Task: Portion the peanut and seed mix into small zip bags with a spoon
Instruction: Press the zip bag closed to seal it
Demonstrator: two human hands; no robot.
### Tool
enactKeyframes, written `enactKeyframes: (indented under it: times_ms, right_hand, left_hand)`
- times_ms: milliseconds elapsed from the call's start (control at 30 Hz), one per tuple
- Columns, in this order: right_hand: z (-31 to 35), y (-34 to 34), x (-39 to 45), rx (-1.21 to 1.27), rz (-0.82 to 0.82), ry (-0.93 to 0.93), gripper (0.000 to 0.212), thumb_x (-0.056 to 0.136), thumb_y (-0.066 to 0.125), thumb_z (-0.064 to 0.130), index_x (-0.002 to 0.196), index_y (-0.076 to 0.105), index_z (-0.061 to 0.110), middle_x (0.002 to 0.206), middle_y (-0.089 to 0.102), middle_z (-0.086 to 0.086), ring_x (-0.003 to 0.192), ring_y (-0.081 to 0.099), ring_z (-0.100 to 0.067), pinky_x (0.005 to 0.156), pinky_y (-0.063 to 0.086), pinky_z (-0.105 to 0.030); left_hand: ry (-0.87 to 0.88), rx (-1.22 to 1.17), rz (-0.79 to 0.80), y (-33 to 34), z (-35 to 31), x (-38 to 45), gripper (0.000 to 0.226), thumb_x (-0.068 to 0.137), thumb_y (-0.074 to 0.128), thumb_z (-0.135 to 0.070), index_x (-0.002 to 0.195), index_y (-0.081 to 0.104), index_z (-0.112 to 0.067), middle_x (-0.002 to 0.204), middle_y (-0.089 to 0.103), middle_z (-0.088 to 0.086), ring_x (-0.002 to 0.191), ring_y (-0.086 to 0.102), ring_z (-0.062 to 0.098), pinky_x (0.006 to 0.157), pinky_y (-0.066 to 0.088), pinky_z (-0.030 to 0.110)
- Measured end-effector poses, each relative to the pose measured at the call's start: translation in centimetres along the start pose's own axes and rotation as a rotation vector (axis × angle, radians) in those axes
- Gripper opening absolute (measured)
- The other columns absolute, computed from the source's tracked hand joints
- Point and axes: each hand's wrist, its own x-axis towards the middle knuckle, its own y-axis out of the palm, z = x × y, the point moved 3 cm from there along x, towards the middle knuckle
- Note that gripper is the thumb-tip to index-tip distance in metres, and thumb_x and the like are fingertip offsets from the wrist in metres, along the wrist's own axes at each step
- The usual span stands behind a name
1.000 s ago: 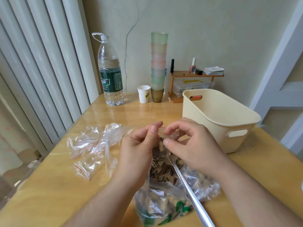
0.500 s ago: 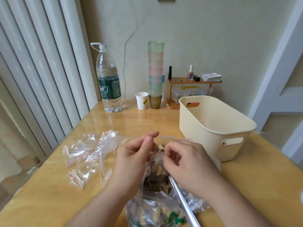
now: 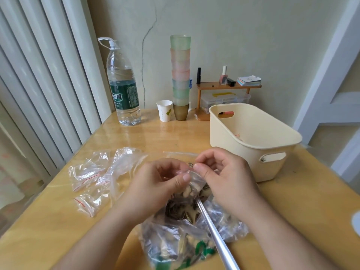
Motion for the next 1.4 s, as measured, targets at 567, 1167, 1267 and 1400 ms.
enactKeyframes:
  times_ms: [567, 1167, 1267, 1400]
  right_hand:
    - [-0.5, 0.4, -0.2, 0.407, -0.025, 0.160, 0.012, 0.082, 0.083, 0.030, 0.089, 0.078, 0.022, 0.089, 0.079, -0.006, 0.087, 0.075, -0.021, 0.093, 0.060, -0.049]
    - [-0.6, 0.2, -0.3, 0.402, -0.007, 0.082, 0.018, 0.089, 0.080, 0.015, 0.092, 0.079, 0.033, 0.092, 0.078, -0.005, 0.091, 0.073, -0.023, 0.094, 0.059, -0.050]
    - [-0.6, 0.0, -0.3, 0.395, -0.019, 0.080, 0.014, 0.089, 0.079, 0.020, 0.092, 0.078, 0.033, 0.092, 0.078, -0.005, 0.091, 0.073, -0.026, 0.095, 0.058, -0.055]
    - [-0.6, 0.2, -0.3, 0.372, -0.002, 0.057, 0.008, 0.089, 0.081, 0.026, 0.091, 0.077, 0.032, 0.086, 0.076, -0.001, 0.083, 0.068, -0.017, 0.087, 0.059, -0.049]
  left_hand:
    - [0.000, -0.437, -0.244, 0.4, -0.1, -0.3, 0.032, 0.079, 0.087, -0.046, 0.081, 0.076, -0.017, 0.087, 0.072, 0.019, 0.077, 0.063, 0.029, 0.079, 0.055, 0.036]
    - [0.137, -0.161, -0.429, 0.0, -0.9, -0.8, 0.009, 0.080, 0.076, -0.026, 0.083, 0.077, -0.018, 0.082, 0.079, 0.005, 0.080, 0.075, 0.014, 0.077, 0.058, 0.021]
    - [0.135, -0.130, -0.422, 0.0, -1.0, -0.8, 0.009, 0.081, 0.075, -0.029, 0.081, 0.078, -0.020, 0.084, 0.080, 0.002, 0.082, 0.075, 0.014, 0.078, 0.058, 0.022]
    - [0.149, -0.093, -0.397, 0.2, -1.2, -0.9, 0.008, 0.088, 0.072, -0.027, 0.084, 0.076, -0.021, 0.079, 0.078, 0.005, 0.077, 0.071, 0.012, 0.076, 0.057, 0.025]
